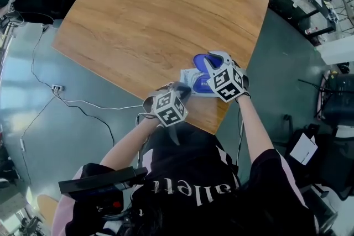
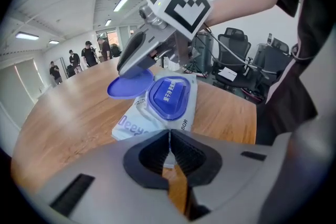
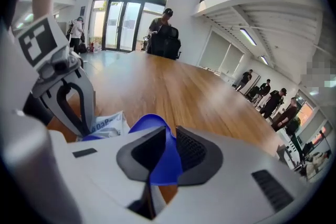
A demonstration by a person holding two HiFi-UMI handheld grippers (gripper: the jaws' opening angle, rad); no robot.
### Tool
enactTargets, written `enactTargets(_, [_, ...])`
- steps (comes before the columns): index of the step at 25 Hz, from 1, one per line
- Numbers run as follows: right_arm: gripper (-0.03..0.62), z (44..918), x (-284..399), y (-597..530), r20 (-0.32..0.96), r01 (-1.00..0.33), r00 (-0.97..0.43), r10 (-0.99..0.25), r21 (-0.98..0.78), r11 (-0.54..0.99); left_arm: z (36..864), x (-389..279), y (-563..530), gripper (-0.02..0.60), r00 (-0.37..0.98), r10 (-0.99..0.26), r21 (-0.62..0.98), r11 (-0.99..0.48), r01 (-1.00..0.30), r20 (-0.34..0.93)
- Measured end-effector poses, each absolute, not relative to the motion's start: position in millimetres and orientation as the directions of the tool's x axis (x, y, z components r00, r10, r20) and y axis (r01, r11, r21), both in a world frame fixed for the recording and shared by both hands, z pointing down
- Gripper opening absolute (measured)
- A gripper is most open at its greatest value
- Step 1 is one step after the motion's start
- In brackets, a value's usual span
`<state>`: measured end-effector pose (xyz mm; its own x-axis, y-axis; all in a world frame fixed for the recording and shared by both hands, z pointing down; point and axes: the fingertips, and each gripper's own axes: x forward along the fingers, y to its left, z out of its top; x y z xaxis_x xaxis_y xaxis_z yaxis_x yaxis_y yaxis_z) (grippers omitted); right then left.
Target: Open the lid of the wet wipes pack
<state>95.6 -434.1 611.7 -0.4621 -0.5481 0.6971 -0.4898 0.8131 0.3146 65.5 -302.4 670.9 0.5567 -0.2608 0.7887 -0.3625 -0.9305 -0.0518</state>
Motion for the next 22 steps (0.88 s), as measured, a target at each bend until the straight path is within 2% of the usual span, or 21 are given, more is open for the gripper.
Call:
enactTargets(7, [0.048, 568, 117, -392, 0.616, -0.644, -0.469, -0.632, 0.251, 0.722, 669, 62, -306, 0.012, 0.608, -0.292, 0.009, -0.897, -0.442, 0.738])
enactTargets(16, [0.047, 555, 120, -304, 0.562, -0.797, -0.456, -0.690, 0.087, 0.598, 622, 41, -288, 0.012, 0.680, -0.438, 0.092, -0.799, -0.594, 0.589])
enactTargets(22, [0.046, 538, 94, -272, 0.511, -0.855, -0.430, -0.745, 0.034, 0.517, 575, 22, -257, 0.012, 0.729, -0.459, 0.110, -0.805, -0.583, 0.507])
